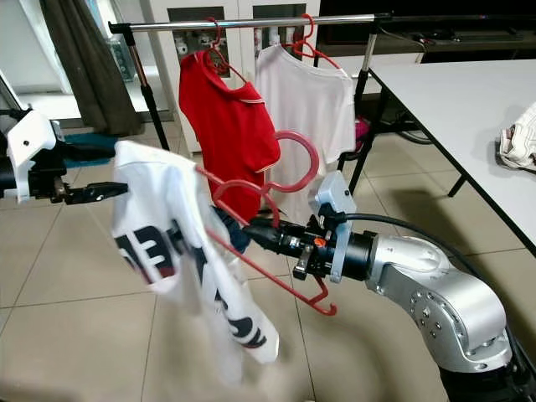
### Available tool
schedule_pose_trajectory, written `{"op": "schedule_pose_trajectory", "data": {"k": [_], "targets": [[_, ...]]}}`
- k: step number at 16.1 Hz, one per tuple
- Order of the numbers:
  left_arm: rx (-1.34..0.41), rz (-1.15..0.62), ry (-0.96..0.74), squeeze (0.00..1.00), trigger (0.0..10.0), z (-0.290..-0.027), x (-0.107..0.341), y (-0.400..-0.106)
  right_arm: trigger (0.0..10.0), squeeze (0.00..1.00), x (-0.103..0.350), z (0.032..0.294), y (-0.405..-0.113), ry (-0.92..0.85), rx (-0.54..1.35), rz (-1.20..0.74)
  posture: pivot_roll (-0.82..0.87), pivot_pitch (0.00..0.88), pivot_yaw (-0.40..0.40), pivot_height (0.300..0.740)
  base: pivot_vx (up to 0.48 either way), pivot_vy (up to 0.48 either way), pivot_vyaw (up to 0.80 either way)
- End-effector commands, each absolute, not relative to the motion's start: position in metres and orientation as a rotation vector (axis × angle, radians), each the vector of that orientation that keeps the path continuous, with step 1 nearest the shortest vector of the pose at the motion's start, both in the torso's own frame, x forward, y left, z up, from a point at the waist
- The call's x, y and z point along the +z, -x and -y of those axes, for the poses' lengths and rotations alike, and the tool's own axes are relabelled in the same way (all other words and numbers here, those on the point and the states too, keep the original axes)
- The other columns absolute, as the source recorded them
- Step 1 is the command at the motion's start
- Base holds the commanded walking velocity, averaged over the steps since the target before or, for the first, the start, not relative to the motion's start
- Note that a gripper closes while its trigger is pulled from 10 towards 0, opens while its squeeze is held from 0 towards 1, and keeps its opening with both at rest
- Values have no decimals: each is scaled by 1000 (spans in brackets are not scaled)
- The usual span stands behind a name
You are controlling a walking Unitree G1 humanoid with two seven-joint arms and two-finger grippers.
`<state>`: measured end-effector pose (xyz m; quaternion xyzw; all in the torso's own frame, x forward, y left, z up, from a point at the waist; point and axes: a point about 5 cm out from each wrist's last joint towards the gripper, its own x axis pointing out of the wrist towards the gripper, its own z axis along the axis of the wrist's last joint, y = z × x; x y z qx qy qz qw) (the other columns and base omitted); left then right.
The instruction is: Hang hanger
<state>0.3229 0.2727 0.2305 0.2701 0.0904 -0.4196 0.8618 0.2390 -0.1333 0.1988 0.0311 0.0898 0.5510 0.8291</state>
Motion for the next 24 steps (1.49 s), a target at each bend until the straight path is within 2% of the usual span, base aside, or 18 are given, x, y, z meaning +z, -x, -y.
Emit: {"op": "schedule_pose_trajectory", "data": {"k": [1,2,3,4,14,24], "targets": [[-833,-176,-560,0,10000,-281,232,-322,0,0,208,133,-235,-68,1209,-141,-156,0,50,740,0,0,0],[-839,-161,-523,0,10000,-280,231,-322,0,0,209,133,-234,-75,1222,-138,-156,0,50,740,0,0,0],[-875,-155,-489,0,8510,-277,228,-321,0,0,210,132,-233,-75,1230,-137,-156,0,50,740,0,0,0],[-886,-135,-436,0,0,-275,226,-322,0,0,210,133,-233,-74,1233,-137,-160,0,51,740,0,0,0],[-956,-152,-381,0,0,-276,219,-316,0,0,209,135,-233,-77,1235,-146,-158,0,45,740,0,0,0],[-979,-159,-420,0,0,-284,235,-313,0,0,205,136,-233,-70,1220,-162,-158,0,55,740,0,0,0]]}}
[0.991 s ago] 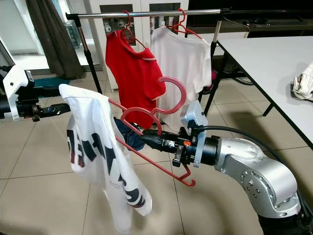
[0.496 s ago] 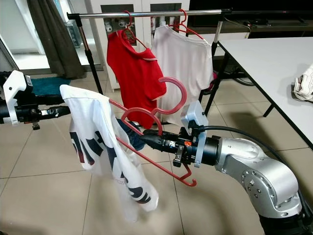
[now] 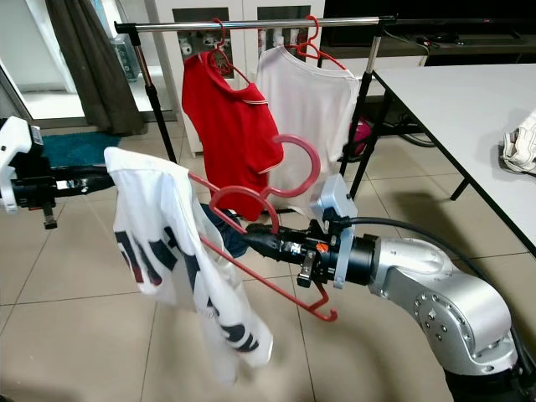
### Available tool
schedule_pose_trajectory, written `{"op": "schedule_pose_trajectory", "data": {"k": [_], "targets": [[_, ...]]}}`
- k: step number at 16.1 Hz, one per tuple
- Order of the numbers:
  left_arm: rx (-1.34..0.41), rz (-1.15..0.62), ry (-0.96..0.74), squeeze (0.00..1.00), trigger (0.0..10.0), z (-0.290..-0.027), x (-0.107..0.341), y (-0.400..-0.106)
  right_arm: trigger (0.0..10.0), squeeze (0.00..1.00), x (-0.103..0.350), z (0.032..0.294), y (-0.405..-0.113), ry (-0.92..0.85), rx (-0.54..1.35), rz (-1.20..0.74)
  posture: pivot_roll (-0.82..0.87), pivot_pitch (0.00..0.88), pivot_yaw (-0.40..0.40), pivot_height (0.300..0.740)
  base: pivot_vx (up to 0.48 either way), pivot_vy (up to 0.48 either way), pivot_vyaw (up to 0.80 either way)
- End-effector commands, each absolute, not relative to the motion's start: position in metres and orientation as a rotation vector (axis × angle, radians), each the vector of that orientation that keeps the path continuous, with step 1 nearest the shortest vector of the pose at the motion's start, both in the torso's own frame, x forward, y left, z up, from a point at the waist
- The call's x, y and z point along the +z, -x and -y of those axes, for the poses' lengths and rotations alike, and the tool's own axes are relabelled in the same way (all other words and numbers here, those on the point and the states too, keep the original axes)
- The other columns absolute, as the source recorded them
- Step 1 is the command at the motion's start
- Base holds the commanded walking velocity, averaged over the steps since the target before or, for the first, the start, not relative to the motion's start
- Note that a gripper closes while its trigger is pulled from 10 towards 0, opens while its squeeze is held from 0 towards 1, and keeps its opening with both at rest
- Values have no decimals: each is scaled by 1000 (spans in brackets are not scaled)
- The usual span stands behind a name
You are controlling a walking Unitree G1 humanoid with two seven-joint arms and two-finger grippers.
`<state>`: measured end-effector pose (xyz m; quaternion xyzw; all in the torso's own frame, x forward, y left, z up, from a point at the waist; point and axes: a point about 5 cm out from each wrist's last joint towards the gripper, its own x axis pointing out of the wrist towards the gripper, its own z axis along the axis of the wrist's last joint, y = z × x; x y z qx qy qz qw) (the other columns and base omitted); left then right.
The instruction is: Hang hanger
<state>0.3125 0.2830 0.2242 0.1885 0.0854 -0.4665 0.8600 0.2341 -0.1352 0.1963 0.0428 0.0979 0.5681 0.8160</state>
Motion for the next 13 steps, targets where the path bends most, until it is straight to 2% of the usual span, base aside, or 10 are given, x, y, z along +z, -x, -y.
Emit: {"op": "schedule_pose_trajectory", "data": {"k": [1,7,10,11,12,13], "targets": [[-975,-151,-426,0,0,-285,240,-314,0,0,204,136,-232,-70,1220,-166,-158,0,54,740,0,0,0],[-1022,-139,-433,0,0,-284,262,-312,0,0,194,135,-226,-31,1241,-229,-158,0,54,740,0,0,0],[-1054,-228,-420,0,0,-283,255,-308,0,0,196,134,-227,-47,1229,-205,-160,0,70,740,0,0,0],[-1037,-219,-419,0,4784,-284,251,-307,0,0,198,134,-228,-54,1223,-193,-160,0,70,740,0,0,0],[-1020,-195,-362,0,10000,-286,247,-306,0,0,199,135,-229,-56,1214,-183,-160,0,70,740,0,0,0],[-1011,-185,-331,973,10000,-291,242,-303,0,0,199,135,-229,-57,1209,-178,-160,0,70,740,0,0,0]]}}
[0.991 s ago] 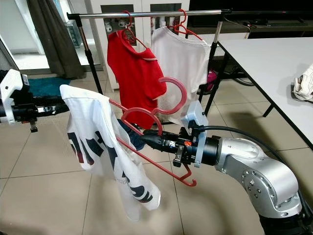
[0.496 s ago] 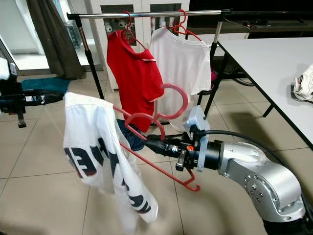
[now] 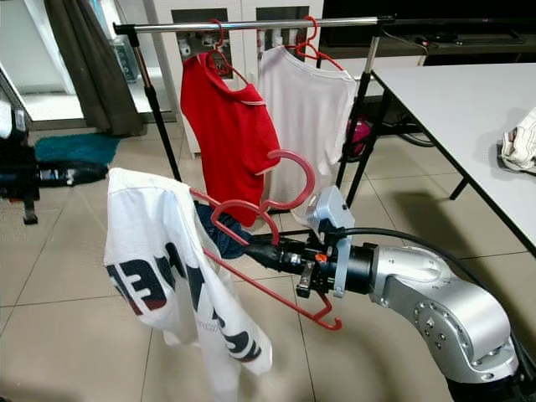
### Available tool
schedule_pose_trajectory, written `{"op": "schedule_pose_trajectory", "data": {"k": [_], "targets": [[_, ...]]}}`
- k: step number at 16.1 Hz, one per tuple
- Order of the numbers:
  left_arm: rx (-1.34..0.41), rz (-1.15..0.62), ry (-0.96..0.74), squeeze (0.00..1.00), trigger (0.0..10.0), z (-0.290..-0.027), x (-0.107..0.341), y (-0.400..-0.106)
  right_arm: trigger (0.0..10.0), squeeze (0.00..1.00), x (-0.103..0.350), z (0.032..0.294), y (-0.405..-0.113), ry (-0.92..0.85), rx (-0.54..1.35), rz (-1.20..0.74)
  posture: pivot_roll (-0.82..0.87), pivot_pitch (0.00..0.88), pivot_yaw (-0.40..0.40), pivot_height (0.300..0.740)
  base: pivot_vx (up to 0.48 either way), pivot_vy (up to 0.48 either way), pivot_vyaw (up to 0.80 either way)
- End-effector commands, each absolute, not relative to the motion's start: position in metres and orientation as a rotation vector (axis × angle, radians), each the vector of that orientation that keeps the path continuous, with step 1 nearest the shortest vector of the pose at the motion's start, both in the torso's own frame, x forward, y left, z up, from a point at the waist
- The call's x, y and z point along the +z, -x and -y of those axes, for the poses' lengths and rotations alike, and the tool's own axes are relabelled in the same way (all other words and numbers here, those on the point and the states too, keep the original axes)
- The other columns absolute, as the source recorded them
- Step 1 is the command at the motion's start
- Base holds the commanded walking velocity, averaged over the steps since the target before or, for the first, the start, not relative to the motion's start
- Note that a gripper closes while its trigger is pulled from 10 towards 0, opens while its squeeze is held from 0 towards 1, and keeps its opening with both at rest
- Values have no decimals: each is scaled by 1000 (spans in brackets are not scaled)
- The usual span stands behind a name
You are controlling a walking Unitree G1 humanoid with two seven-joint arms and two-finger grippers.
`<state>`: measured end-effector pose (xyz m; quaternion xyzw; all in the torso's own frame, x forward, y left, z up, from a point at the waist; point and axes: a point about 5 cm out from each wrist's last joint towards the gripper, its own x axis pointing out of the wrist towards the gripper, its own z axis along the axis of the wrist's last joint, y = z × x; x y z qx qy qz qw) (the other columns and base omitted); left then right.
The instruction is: Hang hanger
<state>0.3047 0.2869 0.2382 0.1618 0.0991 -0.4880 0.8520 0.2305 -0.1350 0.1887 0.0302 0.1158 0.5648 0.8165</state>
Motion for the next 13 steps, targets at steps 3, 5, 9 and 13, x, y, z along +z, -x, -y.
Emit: {"op": "schedule_pose_trajectory", "data": {"k": [3,5,9,13], "targets": [[-1039,-198,-308,1000,10000,-299,235,-291,0,0,199,136,-230,-60,1209,-179,-160,0,70,740,0,0,0],[-1086,-173,-285,1000,10000,-300,239,-281,0,0,200,136,-231,-63,1216,-178,-155,0,55,740,0,0,0],[-1117,-170,-284,1000,10000,-301,234,-277,0,0,201,138,-233,-72,1227,-174,-158,0,59,740,0,0,0],[-1035,-116,-419,780,10000,-295,221,-291,0,0,203,134,-229,-76,1262,-165,-160,0,62,740,0,0,0]]}}
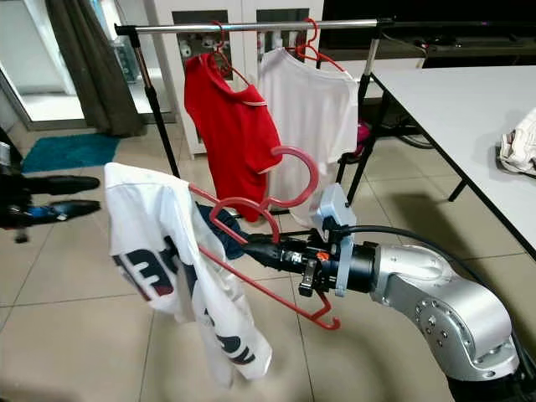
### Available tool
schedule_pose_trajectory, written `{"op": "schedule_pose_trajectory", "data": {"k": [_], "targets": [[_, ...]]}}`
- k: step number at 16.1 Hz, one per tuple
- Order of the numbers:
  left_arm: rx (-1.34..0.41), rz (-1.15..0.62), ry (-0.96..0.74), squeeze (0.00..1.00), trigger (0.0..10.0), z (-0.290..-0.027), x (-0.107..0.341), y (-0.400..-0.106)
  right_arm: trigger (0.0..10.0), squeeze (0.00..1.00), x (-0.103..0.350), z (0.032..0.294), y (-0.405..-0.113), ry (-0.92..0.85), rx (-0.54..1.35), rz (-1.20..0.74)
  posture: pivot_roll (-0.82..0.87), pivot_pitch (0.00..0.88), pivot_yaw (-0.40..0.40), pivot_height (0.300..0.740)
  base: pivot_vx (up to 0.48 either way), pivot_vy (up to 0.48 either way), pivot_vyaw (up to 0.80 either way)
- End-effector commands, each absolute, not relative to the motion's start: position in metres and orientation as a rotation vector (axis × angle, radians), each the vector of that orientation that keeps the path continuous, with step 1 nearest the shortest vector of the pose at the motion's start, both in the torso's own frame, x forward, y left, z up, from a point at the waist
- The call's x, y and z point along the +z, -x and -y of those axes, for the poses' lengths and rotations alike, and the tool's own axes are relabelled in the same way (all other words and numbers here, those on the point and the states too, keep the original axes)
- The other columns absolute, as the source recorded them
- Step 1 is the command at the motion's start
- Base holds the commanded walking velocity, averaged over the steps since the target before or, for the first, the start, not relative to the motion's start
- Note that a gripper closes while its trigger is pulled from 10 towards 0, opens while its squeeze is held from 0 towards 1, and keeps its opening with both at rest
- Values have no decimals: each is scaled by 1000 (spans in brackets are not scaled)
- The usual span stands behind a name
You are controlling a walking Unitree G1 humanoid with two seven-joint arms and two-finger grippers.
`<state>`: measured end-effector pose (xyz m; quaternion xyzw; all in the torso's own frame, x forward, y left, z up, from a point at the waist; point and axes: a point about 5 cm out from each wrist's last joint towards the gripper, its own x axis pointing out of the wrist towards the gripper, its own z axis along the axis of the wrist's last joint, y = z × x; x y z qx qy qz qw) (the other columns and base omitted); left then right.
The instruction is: Hang hanger
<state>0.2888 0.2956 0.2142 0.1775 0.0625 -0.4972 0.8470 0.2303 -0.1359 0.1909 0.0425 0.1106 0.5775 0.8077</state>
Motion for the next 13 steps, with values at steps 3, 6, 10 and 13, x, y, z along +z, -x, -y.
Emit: {"op": "schedule_pose_trajectory", "data": {"k": [3,6,10,13], "targets": [[-1089,-125,-359,0,10000,-285,211,-295,0,0,202,132,-227,-82,1273,-166,-164,0,66,740,0,0,0],[-1135,-148,-310,0,0,-279,199,-298,0,0,201,132,-226,-83,1267,-165,-171,0,72,740,0,0,0],[-1117,-171,-291,0,0,-282,192,-300,0,0,201,131,-225,-83,1268,-166,-172,0,73,740,0,0,0],[-1117,-174,-280,0,0,-283,191,-301,0,0,201,131,-226,-83,1267,-163,-174,0,72,740,0,0,0]]}}
